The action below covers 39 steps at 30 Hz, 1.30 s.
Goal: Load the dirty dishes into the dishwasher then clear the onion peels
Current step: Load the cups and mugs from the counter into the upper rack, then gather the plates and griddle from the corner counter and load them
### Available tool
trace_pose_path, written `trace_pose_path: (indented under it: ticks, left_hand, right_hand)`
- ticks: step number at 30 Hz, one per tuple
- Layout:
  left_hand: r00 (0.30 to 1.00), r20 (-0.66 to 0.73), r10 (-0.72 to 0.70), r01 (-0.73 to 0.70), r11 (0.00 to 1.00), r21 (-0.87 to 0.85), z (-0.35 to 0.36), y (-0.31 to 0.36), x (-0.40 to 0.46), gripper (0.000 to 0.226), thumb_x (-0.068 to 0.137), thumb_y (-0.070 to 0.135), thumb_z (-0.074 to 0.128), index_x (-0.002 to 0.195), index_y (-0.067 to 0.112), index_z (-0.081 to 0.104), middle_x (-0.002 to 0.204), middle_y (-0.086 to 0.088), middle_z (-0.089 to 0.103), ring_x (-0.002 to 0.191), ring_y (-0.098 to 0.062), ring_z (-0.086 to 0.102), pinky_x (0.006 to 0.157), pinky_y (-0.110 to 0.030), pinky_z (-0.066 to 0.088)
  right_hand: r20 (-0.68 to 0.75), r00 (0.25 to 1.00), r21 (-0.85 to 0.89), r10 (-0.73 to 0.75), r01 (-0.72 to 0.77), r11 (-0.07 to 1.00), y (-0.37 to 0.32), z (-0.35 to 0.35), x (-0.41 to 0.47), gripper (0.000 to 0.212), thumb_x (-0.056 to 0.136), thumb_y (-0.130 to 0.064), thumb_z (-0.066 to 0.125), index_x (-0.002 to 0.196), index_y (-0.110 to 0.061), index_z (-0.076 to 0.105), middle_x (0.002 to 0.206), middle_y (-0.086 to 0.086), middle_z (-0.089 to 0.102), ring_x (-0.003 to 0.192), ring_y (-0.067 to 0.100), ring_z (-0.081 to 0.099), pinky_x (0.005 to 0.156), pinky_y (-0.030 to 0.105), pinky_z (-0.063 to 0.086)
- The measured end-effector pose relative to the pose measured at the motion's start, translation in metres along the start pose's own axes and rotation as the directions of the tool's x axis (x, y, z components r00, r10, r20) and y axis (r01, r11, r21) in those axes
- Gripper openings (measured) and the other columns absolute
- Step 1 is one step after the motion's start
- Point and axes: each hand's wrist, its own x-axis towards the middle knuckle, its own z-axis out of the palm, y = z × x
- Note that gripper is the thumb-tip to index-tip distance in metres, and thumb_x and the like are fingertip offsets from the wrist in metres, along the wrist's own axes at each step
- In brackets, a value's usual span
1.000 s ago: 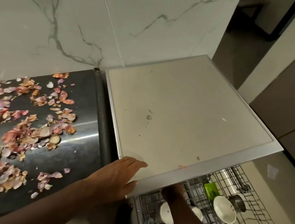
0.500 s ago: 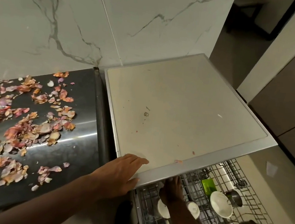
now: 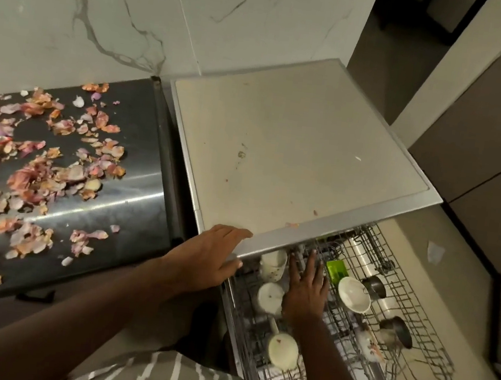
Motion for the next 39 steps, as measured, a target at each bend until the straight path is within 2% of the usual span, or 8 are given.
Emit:
trace_pose_path:
  ticks: [4, 8, 13, 17, 19, 22, 32, 39]
  left_hand:
    - [0.997, -0.064, -0.048, 0.046, 0.998, -0.029, 0.003, 0.001, -0.024, 0.059, 0.101, 0.031, 0.062, 0.155, 0.020, 0.040, 0.155, 0.003, 0.047, 0.144, -0.012, 0.039, 0.122, -0.031, 0.031]
    - [0.985, -0.122, -0.121, 0.117, 0.992, -0.039, 0.003, -0.005, -0.054, 0.061, 0.100, 0.032, 0.063, 0.155, 0.019, 0.040, 0.154, 0.001, 0.048, 0.143, -0.013, 0.041, 0.120, -0.030, 0.034]
    - [0.950, -0.196, -0.241, 0.234, 0.970, -0.059, -0.006, -0.022, -0.093, 0.063, 0.100, 0.035, 0.063, 0.156, 0.022, 0.038, 0.157, 0.000, 0.044, 0.146, -0.016, 0.038, 0.121, -0.033, 0.034]
    - [0.909, -0.274, -0.315, 0.317, 0.948, -0.040, -0.018, -0.049, -0.126, 0.064, 0.100, 0.034, 0.061, 0.157, 0.017, 0.035, 0.159, -0.002, 0.041, 0.149, -0.019, 0.033, 0.123, -0.033, 0.031]
    - [0.879, -0.317, -0.357, 0.360, 0.932, -0.050, -0.023, -0.065, -0.150, 0.066, 0.100, 0.034, 0.061, 0.158, 0.016, 0.034, 0.159, -0.003, 0.040, 0.149, -0.020, 0.033, 0.123, -0.033, 0.029]
    - [0.838, -0.373, -0.398, 0.404, 0.912, -0.066, -0.030, -0.087, -0.193, 0.068, 0.098, 0.035, 0.062, 0.157, 0.016, 0.034, 0.159, -0.005, 0.040, 0.148, -0.021, 0.035, 0.121, -0.033, 0.030]
    - [0.629, -0.497, -0.598, 0.591, 0.783, -0.195, -0.046, -0.173, -0.401, 0.068, 0.098, 0.039, 0.063, 0.156, 0.017, 0.036, 0.158, -0.002, 0.040, 0.148, -0.019, 0.034, 0.124, -0.030, 0.028]
    - [0.454, -0.540, -0.708, 0.673, 0.670, -0.313, -0.051, -0.205, -0.510, 0.066, 0.098, 0.042, 0.062, 0.156, 0.020, 0.037, 0.157, -0.001, 0.040, 0.147, -0.018, 0.035, 0.124, -0.035, 0.029]
  right_hand:
    - [0.010, 0.999, -0.065, -0.031, 0.032, 0.997, -0.008, -0.025, -0.007, 0.098, 0.097, -0.031, 0.056, 0.162, -0.028, -0.017, 0.159, 0.018, -0.043, 0.154, 0.047, -0.020, 0.123, 0.063, -0.002]
    - [0.011, 0.999, -0.007, -0.041, 0.041, 0.999, -0.025, -0.047, -0.016, 0.093, 0.095, -0.030, 0.062, 0.165, -0.033, 0.001, 0.169, 0.017, -0.024, 0.157, 0.044, -0.008, 0.126, 0.063, 0.009]
    - [0.181, 0.981, -0.094, -0.070, 0.088, 0.992, -0.048, -0.087, -0.033, 0.083, 0.094, -0.056, 0.061, 0.161, -0.037, 0.017, 0.171, 0.016, -0.014, 0.156, 0.048, 0.002, 0.124, 0.061, 0.013]
    - [0.364, 0.917, -0.154, -0.165, 0.234, 0.960, -0.081, -0.134, -0.045, 0.077, 0.095, -0.060, 0.060, 0.160, -0.031, 0.031, 0.169, 0.013, 0.023, 0.153, 0.034, 0.030, 0.120, 0.041, 0.032]
    - [0.349, 0.907, -0.102, -0.236, 0.287, 0.952, -0.111, -0.159, -0.053, 0.064, 0.098, -0.049, 0.062, 0.155, -0.027, 0.043, 0.160, 0.006, 0.044, 0.143, 0.026, 0.047, 0.110, 0.032, 0.041]
    - [0.263, 0.914, -0.116, -0.310, 0.349, 0.930, -0.164, -0.183, -0.066, 0.051, 0.100, -0.049, 0.060, 0.146, -0.026, 0.057, 0.150, 0.002, 0.057, 0.134, 0.022, 0.056, 0.107, 0.031, 0.044]
    - [0.088, 0.787, -0.099, -0.611, 0.617, 0.781, -0.385, -0.159, -0.156, 0.075, 0.097, -0.056, 0.060, 0.162, -0.035, 0.028, 0.167, 0.001, 0.031, 0.151, 0.024, 0.035, 0.121, 0.039, 0.035]
    - [0.137, 0.660, -0.052, -0.738, 0.749, 0.660, -0.482, -0.135, -0.209, 0.083, 0.095, -0.058, 0.063, 0.163, -0.037, 0.020, 0.172, -0.002, 0.014, 0.157, 0.024, 0.021, 0.125, 0.045, 0.026]
